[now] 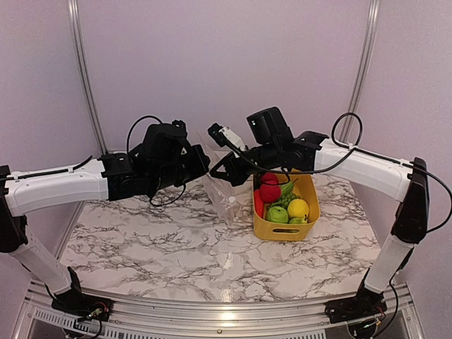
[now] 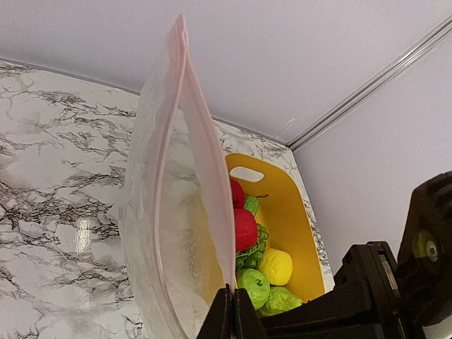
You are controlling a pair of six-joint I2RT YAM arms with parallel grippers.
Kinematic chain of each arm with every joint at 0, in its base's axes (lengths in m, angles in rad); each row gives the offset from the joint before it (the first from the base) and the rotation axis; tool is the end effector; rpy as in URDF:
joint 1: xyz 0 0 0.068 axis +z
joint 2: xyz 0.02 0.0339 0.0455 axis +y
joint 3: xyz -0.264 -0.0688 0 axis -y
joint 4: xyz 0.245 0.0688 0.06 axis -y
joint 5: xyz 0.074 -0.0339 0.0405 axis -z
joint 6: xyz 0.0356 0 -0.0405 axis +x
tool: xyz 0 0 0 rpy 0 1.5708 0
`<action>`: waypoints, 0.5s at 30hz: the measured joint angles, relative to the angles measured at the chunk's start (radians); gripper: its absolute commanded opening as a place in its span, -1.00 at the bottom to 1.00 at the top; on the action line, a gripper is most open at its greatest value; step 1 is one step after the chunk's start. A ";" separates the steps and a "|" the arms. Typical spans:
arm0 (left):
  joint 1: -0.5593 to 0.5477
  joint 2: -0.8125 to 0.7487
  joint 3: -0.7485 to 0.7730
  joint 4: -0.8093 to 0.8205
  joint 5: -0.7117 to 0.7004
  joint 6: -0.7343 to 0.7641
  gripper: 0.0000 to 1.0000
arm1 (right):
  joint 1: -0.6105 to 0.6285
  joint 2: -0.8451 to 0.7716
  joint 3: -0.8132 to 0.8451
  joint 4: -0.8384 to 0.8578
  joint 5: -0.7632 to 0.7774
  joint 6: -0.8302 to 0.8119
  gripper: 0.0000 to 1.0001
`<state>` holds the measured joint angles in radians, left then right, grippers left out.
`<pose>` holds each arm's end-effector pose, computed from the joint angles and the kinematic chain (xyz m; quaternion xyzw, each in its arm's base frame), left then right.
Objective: Place the food in the zip-top bag and seal the zipper
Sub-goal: Pass from the left arm to the right
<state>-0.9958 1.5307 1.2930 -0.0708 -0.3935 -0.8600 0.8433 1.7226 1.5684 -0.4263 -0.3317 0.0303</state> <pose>0.2091 -0.2976 0.3455 -0.0614 0.7978 -0.3685 0.4732 0.2582 0.3074 0.3371 -0.4152 0.7661 0.3299 0.3632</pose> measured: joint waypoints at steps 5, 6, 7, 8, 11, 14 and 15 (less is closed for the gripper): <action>-0.009 -0.012 -0.018 0.000 0.006 0.000 0.14 | 0.000 0.015 0.001 0.004 0.006 0.000 -1.00; -0.014 -0.023 -0.026 -0.001 0.001 0.003 0.15 | 0.000 0.019 0.001 0.003 0.007 -0.001 -1.00; -0.020 -0.040 -0.042 -0.001 -0.010 -0.002 0.16 | 0.000 0.021 0.001 0.004 0.010 -0.001 -1.00; -0.026 -0.064 -0.061 -0.002 -0.023 -0.006 0.16 | 0.000 0.022 0.001 0.003 0.010 -0.002 -1.00; -0.034 -0.130 -0.090 -0.026 -0.074 -0.028 0.14 | 0.000 0.022 0.001 0.006 0.010 -0.005 -1.00; -0.034 -0.146 -0.074 -0.060 -0.118 -0.062 0.09 | 0.000 0.022 0.002 0.007 0.010 -0.005 -1.00; -0.034 -0.141 -0.068 -0.073 -0.127 -0.073 0.08 | 0.000 0.022 0.002 0.007 0.010 -0.005 -1.00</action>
<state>-1.0294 1.3895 1.2247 -0.1440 -0.5201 -0.9329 0.8433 1.7447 1.5700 -0.4194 -0.3214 0.0254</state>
